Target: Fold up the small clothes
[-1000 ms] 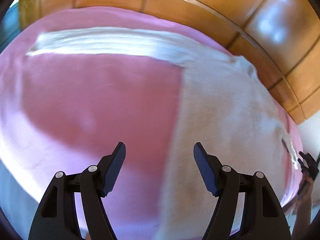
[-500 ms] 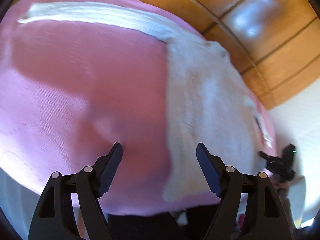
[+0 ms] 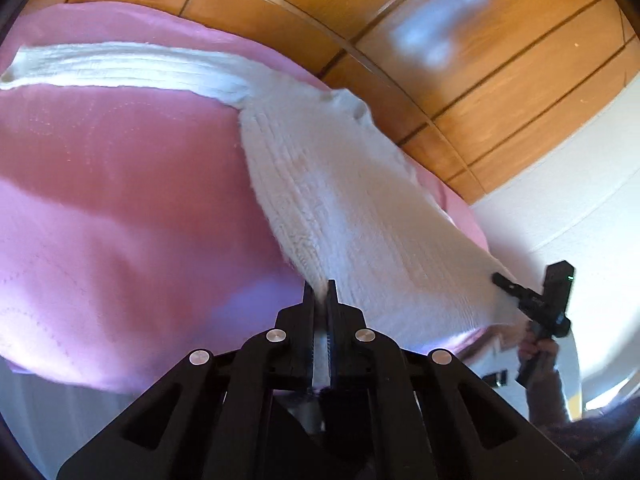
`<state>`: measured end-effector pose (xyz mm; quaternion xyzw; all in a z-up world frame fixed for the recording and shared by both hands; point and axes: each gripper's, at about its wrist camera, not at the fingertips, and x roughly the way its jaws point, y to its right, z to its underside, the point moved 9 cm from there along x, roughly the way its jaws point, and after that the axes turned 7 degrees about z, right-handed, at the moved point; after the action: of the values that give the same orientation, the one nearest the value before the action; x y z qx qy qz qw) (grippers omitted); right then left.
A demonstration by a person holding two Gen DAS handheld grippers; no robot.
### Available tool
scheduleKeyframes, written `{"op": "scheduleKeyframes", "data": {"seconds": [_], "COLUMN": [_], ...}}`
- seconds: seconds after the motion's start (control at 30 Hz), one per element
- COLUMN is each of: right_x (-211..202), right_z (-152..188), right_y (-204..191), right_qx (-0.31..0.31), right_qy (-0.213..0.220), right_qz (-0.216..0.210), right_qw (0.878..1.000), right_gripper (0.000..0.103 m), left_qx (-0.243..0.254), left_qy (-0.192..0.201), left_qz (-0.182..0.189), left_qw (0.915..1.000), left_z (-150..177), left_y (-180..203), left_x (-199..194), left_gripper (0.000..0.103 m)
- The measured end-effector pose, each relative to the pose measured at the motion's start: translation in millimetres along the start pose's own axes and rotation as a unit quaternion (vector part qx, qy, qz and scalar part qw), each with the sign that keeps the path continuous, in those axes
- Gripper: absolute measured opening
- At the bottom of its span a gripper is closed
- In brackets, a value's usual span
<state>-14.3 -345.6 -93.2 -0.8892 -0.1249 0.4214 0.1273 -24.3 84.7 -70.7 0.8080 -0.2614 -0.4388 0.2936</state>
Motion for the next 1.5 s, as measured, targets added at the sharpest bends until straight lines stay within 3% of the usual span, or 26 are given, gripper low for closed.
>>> {"op": "scheduleKeyframes", "data": {"seconds": [0.07,0.23,0.27,0.33,0.37,0.4,0.43,0.5,0.53,0.67,0.9,1.0,1.07,1.13,1.23,1.33,1.4,1.5], "right_x": [17,67,69,70,66,61,54,49,48,37,33,41,49,54,50,26,20,24], "right_z": [17,69,71,69,63,53,44,23,16,-21,-60,-75,-84,-95,-115,-134,-156,-201], "right_y": [4,35,35,37,42,52,67,100,115,211,348,381,390,401,401,401,382,317], "right_qx": [0.010,0.051,0.052,0.054,0.059,0.071,0.086,0.132,0.154,0.297,0.479,0.508,0.514,0.507,0.468,0.448,0.421,0.340], "right_qy": [-0.023,-0.097,-0.101,-0.100,-0.091,-0.074,-0.056,-0.029,-0.017,0.052,0.143,0.154,0.155,0.145,0.135,0.159,0.169,0.178], "right_qz": [0.013,0.031,0.032,0.024,0.026,0.030,0.038,0.050,0.057,0.077,0.085,0.095,0.107,0.131,0.195,0.220,0.207,0.163], "right_qw": [1.000,0.993,0.993,0.993,0.994,0.994,0.994,0.990,0.986,0.950,0.862,0.842,0.837,0.839,0.851,0.852,0.867,0.909], "right_gripper": [0.005,0.006,0.006,0.013,0.024,0.039,0.041,0.041,0.041,0.041,0.039,0.034,0.026,0.007,0.006,0.005,0.005,0.005], "left_qx": [-0.007,-0.035,-0.034,-0.041,-0.045,-0.044,-0.043,-0.045,-0.040,-0.032,-0.015,-0.007,0.004,0.015,0.025,0.023,0.020,0.019], "left_qy": [-0.025,-0.081,-0.076,-0.059,-0.048,-0.023,-0.003,0.039,0.062,0.070,0.014,-0.005,-0.016,-0.025,-0.032,-0.029,-0.024,-0.016], "left_qz": [-0.007,-0.103,-0.128,-0.133,-0.133,-0.138,-0.144,-0.152,-0.147,-0.141,-0.140,-0.138,-0.143,-0.149,-0.155,-0.149,-0.139,-0.121], "left_qw": [0.9996,0.9908,0.9882,0.9885,0.9890,0.9891,0.9886,0.9866,0.9863,0.9870,0.9899,0.9905,0.9896,0.9883,0.9870,0.9881,0.9898,0.9923], "left_z": [14,36,34,22,16,2,-8,-29,-44,-69,-73,-70,-69,-67,-67,-72,-79,-88], "left_y": [-4,-55,-62,-66,-66,-65,-65,-64,-60,-47,-29,-22,-18,-16,-16,-16,-16,-10], "left_x": [4,34,34,29,25,17,12,5,7,40,112,134,148,156,164,166,167,169], "left_gripper": [0.004,0.005,0.005,0.005,0.005,0.014,0.022,0.054,0.057,0.057,0.057,0.057,0.057,0.057,0.057,0.057,0.057,0.057]}}
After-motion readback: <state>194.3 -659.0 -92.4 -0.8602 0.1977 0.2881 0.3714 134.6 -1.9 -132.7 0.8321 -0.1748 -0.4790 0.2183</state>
